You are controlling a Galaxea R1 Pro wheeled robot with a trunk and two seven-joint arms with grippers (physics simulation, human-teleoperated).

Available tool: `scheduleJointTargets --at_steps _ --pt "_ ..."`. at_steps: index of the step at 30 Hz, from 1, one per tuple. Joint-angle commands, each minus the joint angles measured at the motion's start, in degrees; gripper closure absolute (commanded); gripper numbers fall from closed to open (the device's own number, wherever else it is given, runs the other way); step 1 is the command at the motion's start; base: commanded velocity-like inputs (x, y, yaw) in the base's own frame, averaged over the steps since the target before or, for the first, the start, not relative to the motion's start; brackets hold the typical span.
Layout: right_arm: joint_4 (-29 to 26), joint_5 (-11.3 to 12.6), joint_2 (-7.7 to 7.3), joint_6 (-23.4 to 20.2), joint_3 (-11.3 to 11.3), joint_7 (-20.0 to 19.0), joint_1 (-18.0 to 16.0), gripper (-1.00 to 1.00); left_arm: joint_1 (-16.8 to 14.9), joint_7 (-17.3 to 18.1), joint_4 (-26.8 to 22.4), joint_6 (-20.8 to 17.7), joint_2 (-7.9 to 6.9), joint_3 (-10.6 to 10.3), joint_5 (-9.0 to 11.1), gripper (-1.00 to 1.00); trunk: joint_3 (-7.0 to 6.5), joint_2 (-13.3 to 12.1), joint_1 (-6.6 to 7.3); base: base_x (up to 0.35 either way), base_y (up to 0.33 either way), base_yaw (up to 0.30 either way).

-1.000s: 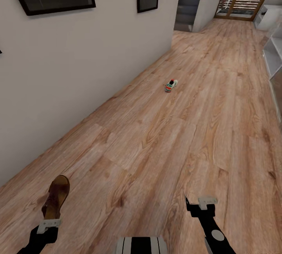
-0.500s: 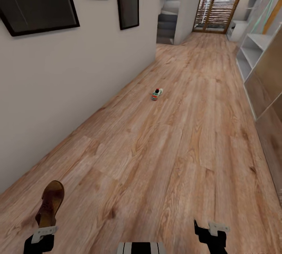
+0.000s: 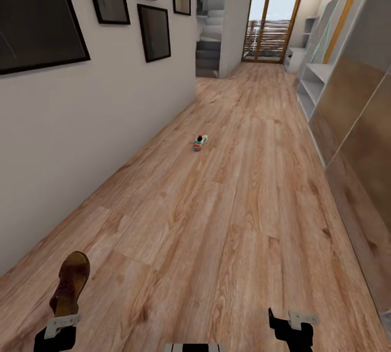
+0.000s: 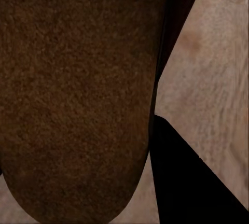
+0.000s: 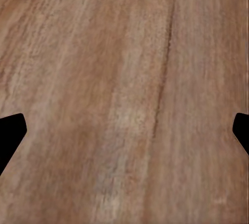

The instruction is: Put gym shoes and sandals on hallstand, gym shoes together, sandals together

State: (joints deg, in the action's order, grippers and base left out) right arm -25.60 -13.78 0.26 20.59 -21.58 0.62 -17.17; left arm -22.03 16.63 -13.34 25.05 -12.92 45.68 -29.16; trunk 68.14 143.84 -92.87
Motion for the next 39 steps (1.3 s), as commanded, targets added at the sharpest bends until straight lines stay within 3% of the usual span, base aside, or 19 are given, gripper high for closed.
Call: scheduleJointTargets --at_steps 1,18,39 --pt "0.1 -0.5 0.04 0.2 -0.3 0.1 -0.1 -1.00 0.0 0.3 0.1 0.2 0.00 0.6 -0.4 1.00 -0.26 0.0 0.03 0.000 0.000 -0.224" --pt "0.1 -0.5 0.09 0.2 -0.2 0.0 -0.1 -1.00 0.0 0.3 0.5 0.2 0.00 0.5 -0.4 1.00 -5.00 -0.2 0.47 0.000 0.000 -0.200" --pt "0.1 -0.5 0.16 0.2 -0.2 0.0 -0.1 -1.00 0.0 0.3 0.5 0.2 0.00 0.5 -0.4 1.00 -9.74 -0.5 1.01 0.000 0.000 -0.015"
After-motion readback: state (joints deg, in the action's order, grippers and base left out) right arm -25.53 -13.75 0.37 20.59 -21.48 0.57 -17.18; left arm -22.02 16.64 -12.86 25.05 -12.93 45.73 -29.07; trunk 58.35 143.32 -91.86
